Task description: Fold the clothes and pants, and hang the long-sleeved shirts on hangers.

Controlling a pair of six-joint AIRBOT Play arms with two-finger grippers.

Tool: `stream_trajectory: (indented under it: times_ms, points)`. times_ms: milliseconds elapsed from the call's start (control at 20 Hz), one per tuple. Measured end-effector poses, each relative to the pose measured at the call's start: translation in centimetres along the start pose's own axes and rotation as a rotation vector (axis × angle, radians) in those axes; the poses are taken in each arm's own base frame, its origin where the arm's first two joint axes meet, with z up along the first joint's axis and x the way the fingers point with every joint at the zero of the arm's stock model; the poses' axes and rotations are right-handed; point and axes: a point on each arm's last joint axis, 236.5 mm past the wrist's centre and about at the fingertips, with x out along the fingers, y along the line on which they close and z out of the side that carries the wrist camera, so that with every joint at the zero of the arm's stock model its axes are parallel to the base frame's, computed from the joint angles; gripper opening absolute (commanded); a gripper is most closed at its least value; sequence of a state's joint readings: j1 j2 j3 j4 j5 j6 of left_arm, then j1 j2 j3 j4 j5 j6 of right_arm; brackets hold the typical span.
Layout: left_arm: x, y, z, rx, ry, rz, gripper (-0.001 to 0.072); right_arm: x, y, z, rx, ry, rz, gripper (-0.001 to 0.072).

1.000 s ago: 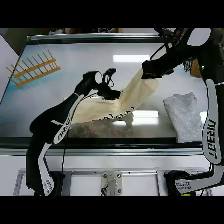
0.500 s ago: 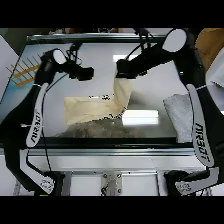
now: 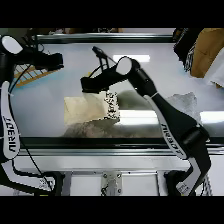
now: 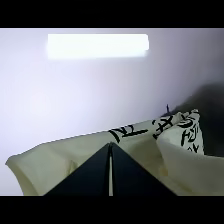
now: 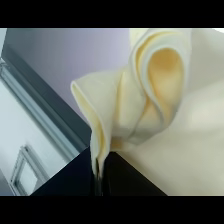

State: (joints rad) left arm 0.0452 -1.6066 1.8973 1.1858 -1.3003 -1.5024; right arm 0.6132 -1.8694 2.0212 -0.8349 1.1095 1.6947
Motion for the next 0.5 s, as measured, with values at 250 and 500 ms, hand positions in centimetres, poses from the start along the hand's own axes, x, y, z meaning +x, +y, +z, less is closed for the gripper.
stream_trajectory:
  times_ms: [250, 500]
  points:
    - [-4.1, 1.7, 0.8, -0.02, -0.058, 0.031, 0.0006, 8.5, 0.2, -0.5, 0.024, -0.065, 0.066, 0.0294]
    - [-7.1, 1.6, 1.4, -0.013, -0.11, 0.044, 0.0006, 12.8, 3.3, -0.6, -0.018, -0.152, 0.244, 0.0476]
